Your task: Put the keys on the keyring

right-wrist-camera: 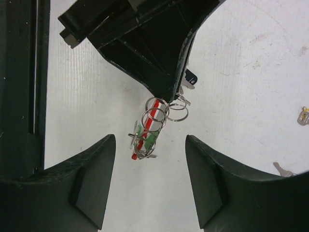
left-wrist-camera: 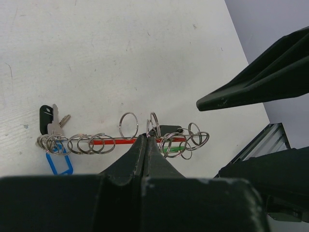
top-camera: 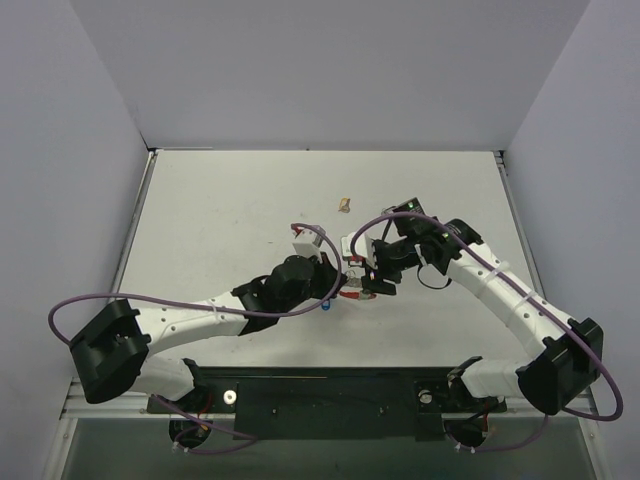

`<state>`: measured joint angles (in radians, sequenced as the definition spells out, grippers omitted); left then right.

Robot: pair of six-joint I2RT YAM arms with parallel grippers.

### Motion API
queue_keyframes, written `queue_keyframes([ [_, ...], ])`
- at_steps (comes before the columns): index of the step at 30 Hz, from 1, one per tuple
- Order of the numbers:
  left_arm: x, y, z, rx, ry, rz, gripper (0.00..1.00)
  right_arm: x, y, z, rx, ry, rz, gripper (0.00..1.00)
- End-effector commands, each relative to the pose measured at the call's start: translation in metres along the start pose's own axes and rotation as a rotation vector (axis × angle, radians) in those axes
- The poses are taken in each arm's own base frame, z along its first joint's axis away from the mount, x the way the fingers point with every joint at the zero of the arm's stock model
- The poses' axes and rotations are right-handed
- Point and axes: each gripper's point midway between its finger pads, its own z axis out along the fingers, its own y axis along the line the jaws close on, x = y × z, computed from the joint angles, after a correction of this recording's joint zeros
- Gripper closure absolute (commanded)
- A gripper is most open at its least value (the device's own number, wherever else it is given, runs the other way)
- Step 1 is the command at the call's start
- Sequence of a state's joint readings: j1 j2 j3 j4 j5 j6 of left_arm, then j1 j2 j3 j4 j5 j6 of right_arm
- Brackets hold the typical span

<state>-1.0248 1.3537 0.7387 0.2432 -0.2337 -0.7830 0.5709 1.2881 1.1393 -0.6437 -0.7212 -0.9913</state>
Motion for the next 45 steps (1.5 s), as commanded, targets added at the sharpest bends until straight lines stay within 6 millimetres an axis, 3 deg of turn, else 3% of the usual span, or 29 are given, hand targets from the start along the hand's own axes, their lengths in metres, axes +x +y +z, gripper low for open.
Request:
queue_keyframes([
  [1,-0.033,-0.026,-0.009,0.095,-0.095,-0.052,1.00,0.003,0.009,0.006,-0.029,-0.012,0.002,0.45],
  [10,-0.034,-0.026,-0.010,0.110,-0.097,-0.067,1.00,0.004,0.001,0.018,0.022,-0.042,0.123,0.47],
  [17,-0.037,-0.022,-0.013,0.112,-0.104,-0.075,1.00,0.008,-0.001,0.006,0.059,-0.134,0.281,0.47],
  [21,-0.040,-0.021,-0.016,0.116,-0.112,-0.085,1.00,0.004,0.012,-0.003,0.009,-0.217,0.336,0.43],
  [26,-0.047,-0.023,-0.020,0.129,-0.126,-0.095,1.00,0.022,0.030,0.007,-0.023,-0.205,0.324,0.40],
  [39,-0.059,-0.033,-0.021,0.153,-0.142,-0.117,1.00,0.031,0.008,0.030,0.064,-0.165,0.355,0.45],
  [45,-0.060,-0.034,-0.023,0.156,-0.144,-0.124,1.00,0.034,0.001,0.029,0.111,-0.162,0.353,0.47],
])
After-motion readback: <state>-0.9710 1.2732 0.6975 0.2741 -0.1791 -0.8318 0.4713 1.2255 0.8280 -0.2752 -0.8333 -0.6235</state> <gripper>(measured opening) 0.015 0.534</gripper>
